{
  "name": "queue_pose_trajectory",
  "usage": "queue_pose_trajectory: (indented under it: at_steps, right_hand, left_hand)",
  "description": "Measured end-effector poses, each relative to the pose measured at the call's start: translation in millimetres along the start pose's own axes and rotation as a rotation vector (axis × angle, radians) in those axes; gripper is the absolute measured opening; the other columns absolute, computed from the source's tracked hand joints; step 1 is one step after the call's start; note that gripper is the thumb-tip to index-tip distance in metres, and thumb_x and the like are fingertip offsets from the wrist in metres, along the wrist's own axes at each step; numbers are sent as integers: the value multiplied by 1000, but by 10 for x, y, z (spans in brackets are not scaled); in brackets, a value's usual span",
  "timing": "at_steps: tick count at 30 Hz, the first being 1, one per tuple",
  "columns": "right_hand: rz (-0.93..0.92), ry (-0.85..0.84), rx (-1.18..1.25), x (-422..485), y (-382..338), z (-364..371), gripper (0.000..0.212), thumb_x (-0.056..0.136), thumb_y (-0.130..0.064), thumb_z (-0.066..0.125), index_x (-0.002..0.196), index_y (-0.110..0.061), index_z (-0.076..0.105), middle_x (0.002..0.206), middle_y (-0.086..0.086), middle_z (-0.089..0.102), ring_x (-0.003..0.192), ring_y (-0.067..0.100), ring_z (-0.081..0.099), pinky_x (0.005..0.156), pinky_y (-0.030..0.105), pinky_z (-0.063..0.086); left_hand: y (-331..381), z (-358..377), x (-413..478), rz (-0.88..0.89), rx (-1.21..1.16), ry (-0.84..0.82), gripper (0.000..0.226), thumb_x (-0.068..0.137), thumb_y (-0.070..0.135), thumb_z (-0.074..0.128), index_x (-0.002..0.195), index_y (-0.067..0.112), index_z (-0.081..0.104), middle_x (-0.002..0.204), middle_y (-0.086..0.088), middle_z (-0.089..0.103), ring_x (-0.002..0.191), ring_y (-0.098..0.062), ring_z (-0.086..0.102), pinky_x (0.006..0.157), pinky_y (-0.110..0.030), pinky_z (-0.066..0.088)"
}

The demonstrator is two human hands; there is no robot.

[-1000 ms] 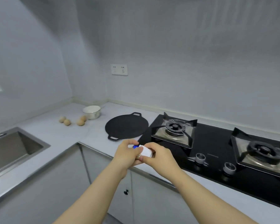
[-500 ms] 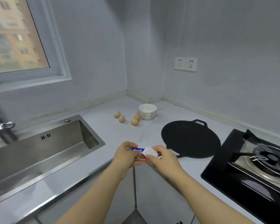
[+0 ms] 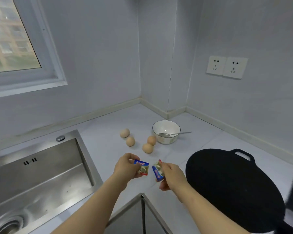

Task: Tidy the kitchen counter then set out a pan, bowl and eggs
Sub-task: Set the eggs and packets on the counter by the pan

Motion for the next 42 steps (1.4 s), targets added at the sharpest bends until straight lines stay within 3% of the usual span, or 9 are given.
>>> queue_pose_trajectory:
  at_steps: [5, 8, 10, 15, 20, 31, 34, 38, 42]
  right_hand:
    - [165, 130, 160, 492, 292, 61, 26, 94, -2, 32, 84, -7, 55, 72, 10, 54, 52, 17, 45, 49, 24, 44]
    - [181, 269, 133, 773, 439, 181, 23, 95, -8, 32, 89, -9, 54, 79, 7, 55, 65, 20, 53, 64, 32, 50]
    - [78, 321, 3, 891, 364, 240, 18, 96, -16, 37, 90, -13, 54, 86, 4, 57, 77, 19, 54, 71, 31, 46]
    - [-125, 204, -303, 1064, 226, 369, 10, 93, -28, 51, 89, -20, 56, 87, -9, 50, 87, 10, 53, 69, 12, 38]
    - [-93, 260, -376, 1247, 177, 282, 13, 89, -18, 51, 92, -11, 63, 93, -3, 52, 86, 11, 50, 70, 16, 34]
    - [-109, 241, -414, 1221, 233, 220, 16, 92, -15, 48, 97, -10, 62, 95, -3, 51, 84, 10, 48, 64, 12, 34]
    - [-118, 234, -400, 1169, 260, 171, 16, 91, -14, 49, 98, -10, 63, 97, 0, 54, 83, 10, 48, 59, 4, 32]
    - [-97, 225, -381, 1090, 278, 69, 20, 91, -12, 48, 102, -8, 64, 102, 3, 60, 85, 10, 50, 68, 14, 35]
    - [-81, 213, -338, 1039, 311, -6, 20, 93, -11, 48, 105, -7, 63, 100, 1, 61, 82, 8, 50, 66, 13, 38]
  left_hand:
    - [-122, 125, 562, -15, 141, -62, 13, 88, -2, 54, 90, 11, 55, 97, -11, 56, 84, -27, 62, 54, -24, 55]
    - [-321, 139, 870, 81, 210, 10, 17, 88, 2, 52, 91, 19, 55, 98, -8, 58, 85, -25, 61, 70, -36, 56]
    - [-397, 146, 990, 176, 280, 59, 15, 89, 11, 56, 100, 21, 56, 102, -3, 59, 91, -22, 58, 79, -33, 48]
    - [-374, 231, 1138, 329, 428, 1, 24, 90, 23, 57, 114, 20, 56, 100, 7, 54, 90, -11, 50, 75, -20, 34]
    - [-308, 288, 1302, 297, 608, -96, 31, 88, 25, 57, 119, 26, 55, 109, 6, 57, 104, -15, 54, 78, -24, 38]
    - [-269, 325, 1286, 315, 626, -156, 33, 86, 24, 59, 119, 24, 56, 127, 1, 45, 115, -18, 46, 83, -22, 35]
    - [-205, 352, 1197, 380, 651, -240, 38, 77, 32, 67, 114, 25, 59, 135, 0, 37, 128, -23, 33, 98, -24, 30]
    - [-267, 435, 1001, 414, 843, -523, 67, 51, 51, 69, 115, 40, 54, 154, 4, 7, 143, -22, -1, 115, -35, 10]
    - [-422, 523, 916, 500, 1066, -584, 76, 60, 52, 78, 125, 44, 41, 156, 4, -13, 143, -24, -22, 116, -39, -3]
Point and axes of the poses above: each hand's wrist, its own x-axis towards the middle knuckle, its own z-axis out of the palm, y = z × x, the point moved 6 cm from there along x, towards the middle knuckle
